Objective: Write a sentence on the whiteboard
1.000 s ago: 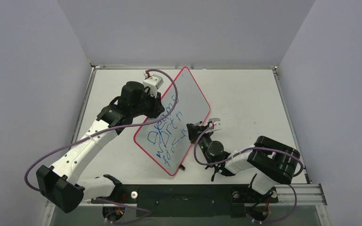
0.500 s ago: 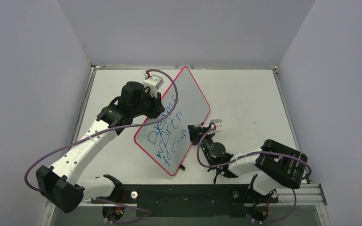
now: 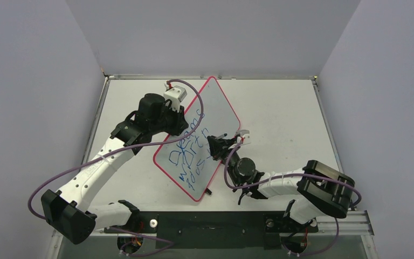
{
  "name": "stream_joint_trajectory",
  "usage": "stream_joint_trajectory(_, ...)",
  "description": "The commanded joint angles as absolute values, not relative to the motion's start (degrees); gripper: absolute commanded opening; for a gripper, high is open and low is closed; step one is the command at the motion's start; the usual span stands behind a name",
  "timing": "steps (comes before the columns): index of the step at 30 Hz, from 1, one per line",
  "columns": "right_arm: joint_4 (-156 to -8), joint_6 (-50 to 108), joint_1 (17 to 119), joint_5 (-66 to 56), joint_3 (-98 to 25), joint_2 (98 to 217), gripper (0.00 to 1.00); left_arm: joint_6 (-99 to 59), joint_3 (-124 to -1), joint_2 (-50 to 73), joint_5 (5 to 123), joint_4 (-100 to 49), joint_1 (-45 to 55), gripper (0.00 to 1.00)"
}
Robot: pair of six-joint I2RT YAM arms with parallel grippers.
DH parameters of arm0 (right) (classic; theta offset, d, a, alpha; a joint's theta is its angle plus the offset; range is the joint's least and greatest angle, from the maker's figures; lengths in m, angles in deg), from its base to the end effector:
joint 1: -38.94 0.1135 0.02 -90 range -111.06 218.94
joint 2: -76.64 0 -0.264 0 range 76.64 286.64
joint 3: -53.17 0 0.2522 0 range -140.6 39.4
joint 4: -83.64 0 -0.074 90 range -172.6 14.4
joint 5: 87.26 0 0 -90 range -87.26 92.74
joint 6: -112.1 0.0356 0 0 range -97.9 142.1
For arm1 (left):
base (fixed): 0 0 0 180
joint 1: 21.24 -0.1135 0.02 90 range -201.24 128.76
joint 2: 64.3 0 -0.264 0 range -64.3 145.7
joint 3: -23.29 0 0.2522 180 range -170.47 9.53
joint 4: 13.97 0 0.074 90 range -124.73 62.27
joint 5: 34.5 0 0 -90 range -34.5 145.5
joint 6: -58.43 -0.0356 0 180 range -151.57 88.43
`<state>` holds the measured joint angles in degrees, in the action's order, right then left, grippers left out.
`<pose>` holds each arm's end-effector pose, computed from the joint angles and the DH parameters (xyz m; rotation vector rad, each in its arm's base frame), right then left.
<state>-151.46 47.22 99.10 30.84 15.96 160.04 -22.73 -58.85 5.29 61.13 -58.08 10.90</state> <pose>0.1481 0.2245 0.2101 -0.0316 1.4928 0.8710 0.2245 -0.1452 0.3585 0.4951 2.1068 -0.5232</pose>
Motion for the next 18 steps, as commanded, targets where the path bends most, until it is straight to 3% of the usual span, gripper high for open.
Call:
stream_joint_trajectory(1,-152.92,47.37,99.44,29.47,12.87,162.36,0.00,-28.31,-59.45,3.61,57.49,-52.57,10.70,0.00)
stream_joint_trajectory(18,-154.09,50.38,96.77,31.27,15.79,166.86,0.00,-28.30,-59.47,3.62,57.60,-52.51,10.69,0.00)
